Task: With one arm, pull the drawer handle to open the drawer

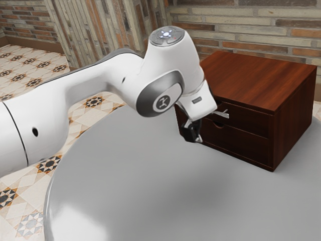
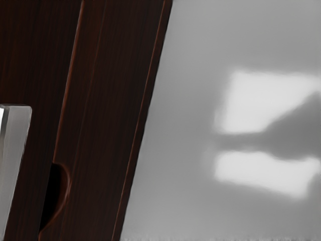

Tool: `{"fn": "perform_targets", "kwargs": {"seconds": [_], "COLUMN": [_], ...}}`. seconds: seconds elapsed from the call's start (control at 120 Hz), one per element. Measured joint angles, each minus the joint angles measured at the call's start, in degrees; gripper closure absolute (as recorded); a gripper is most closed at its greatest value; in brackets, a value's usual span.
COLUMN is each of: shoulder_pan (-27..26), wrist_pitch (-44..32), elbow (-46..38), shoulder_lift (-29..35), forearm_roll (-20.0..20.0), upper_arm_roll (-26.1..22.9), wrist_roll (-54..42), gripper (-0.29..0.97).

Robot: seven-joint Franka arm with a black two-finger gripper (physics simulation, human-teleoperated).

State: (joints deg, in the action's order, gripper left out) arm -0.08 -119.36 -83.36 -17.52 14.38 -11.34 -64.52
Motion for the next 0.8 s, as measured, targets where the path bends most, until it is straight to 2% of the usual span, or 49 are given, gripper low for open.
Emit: {"fn": "perform_targets", "kwargs": {"seconds": [0.225, 0.8], "shoulder_pan": [0.0, 0.44], "wrist_pitch": [-1.79, -6.15], "elbow": [-0.13, -0.42], "shoulder_lift": [1.53, -0.84], "forearm_roll": [-0.05, -0.06], "upper_arm_roll": [-0.17, 0.09], "wrist_roll": [-0.49, -1.11], "gripper": [0.0, 0.0]}}
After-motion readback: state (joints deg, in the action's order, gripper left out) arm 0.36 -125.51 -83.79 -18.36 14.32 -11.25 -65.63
